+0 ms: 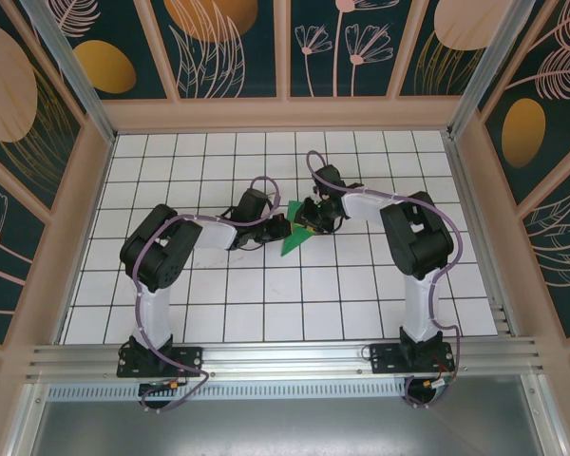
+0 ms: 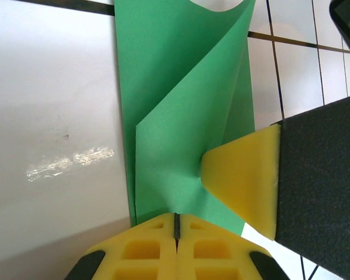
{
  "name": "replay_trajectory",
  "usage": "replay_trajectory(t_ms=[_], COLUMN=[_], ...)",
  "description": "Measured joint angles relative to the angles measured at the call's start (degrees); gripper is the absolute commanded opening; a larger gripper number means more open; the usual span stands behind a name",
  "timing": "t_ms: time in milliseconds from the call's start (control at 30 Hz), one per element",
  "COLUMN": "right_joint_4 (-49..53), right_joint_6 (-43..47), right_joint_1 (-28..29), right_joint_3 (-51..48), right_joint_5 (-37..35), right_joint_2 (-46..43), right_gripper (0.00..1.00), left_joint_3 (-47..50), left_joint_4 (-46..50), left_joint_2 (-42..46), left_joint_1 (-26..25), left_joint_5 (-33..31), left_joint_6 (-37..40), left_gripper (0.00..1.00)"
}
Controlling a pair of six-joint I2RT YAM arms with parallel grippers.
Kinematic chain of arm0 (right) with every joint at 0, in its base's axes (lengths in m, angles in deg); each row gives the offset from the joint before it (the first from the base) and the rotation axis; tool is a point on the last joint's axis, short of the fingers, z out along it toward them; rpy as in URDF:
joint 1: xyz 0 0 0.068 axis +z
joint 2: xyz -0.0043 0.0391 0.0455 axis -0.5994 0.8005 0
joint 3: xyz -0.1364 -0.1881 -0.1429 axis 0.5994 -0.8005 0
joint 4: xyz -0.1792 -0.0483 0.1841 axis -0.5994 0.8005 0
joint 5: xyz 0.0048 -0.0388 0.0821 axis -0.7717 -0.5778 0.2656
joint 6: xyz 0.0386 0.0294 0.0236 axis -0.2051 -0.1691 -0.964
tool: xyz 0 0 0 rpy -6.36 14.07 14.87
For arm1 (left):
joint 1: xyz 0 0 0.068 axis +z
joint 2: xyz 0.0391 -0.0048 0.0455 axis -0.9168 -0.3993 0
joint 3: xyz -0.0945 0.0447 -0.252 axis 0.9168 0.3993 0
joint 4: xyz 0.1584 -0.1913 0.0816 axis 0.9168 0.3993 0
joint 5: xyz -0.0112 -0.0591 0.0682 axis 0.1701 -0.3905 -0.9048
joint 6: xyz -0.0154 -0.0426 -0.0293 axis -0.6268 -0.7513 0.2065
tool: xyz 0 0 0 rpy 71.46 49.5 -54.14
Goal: Fold a paper plane with a square sheet of paper (pick it up from the middle)
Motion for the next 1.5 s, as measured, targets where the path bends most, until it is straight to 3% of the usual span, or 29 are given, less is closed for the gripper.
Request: replay_trajectory(t_ms=[400, 567, 833, 1167, 1500], right_joint_4=[-2.9, -6.4, -10.5, -10.9, -10.8], right_joint_6=[2.3, 6.6, 11.2, 15.3, 16.3], right_joint_1=[-1.2, -4.1, -4.0, -4.0, -4.0], right_joint_3=[-1.9, -3.5, -3.6, -3.8, -4.0], right_joint_5=[1.9, 4.2, 10.0, 14.5, 14.2], right_joint_2=[-2.6, -5.2, -5.2, -1.1, 0.9], right_gripper=[0.37, 0.23, 0.08, 0.04, 0.04], left_joint_3=[-0.8, -0.9, -1.3, -1.7, -1.8], left_joint_4=[1.7, 1.8, 2.5, 3.3, 3.6], left_joint_2=[0.0, 0.0, -0.1, -0.1, -0.1], left_joint_1=[-0.1, -0.1, -0.1, -0.1, -0.1], left_joint_5=[-0.9, -1.1, -1.1, -1.1, -1.3], left_joint_6=[0.0, 0.0, 0.0, 0.0, 0.0], left_gripper=[0.04, 0.03, 0.02, 0.02, 0.01])
